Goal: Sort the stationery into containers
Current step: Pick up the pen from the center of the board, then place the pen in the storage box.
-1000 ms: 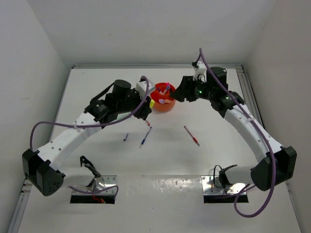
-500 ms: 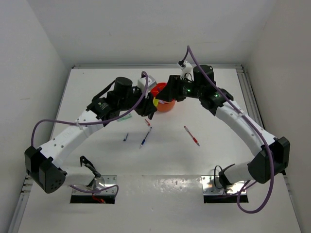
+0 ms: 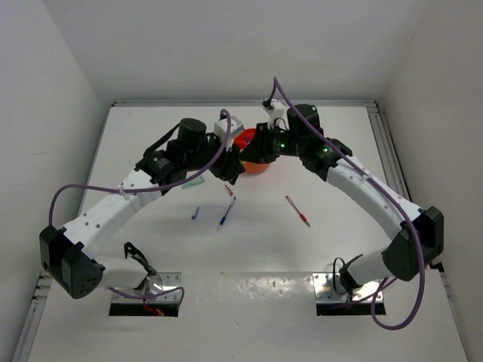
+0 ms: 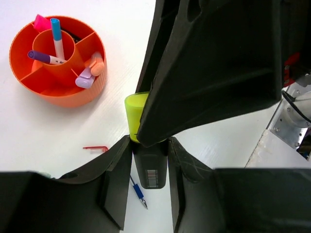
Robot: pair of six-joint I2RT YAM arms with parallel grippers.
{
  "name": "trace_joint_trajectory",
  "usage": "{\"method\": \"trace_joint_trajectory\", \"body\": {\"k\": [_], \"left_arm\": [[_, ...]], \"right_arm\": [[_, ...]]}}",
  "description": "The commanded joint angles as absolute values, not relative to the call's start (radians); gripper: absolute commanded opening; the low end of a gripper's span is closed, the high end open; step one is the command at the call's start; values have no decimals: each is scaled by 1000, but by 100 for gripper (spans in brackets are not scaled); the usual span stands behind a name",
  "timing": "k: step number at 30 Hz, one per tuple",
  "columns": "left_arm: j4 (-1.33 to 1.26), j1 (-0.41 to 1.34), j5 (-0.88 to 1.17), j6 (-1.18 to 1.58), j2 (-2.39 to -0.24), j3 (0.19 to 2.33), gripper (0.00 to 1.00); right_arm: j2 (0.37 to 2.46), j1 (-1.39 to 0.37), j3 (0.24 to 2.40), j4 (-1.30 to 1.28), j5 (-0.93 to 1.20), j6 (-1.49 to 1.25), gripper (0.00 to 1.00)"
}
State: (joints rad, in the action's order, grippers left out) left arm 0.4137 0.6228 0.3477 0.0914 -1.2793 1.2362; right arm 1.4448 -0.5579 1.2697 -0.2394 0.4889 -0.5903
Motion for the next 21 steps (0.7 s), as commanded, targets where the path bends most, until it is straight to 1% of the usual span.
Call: {"method": "trace_joint_trajectory", "body": {"k": [1,2,3,4,5,11,15,21], "left_arm": [[373,621,357,101,-1272,1287,49],[376,621,327,104,-1270,1287,64],[379,621,295,126,-1267,1285,79],[388,620,226,139,-1264,1281,100],[396,617,197,144,-1264,1281,100],[417,525,62,134,-1262,1276,100],[440,456,80,81,-1276,1288,100],[466,362,182,28,-1308,1279,100]], "right_arm": [[1459,-557,1319,-218,448,-563,12],[1462,-552,1324,-219,445,-558,9],[1465,-548,1333,-221,439,-551,4],[1470,-531,1338,-221,425,-545,2],[1471,-520,1342,-222,425,-538,0],[1497,-400,1368,-212,313,-451,0],[1541,-324,1414,-183,239,-321,0],[1676,-255,1508,-152,201,-279,0]]}}
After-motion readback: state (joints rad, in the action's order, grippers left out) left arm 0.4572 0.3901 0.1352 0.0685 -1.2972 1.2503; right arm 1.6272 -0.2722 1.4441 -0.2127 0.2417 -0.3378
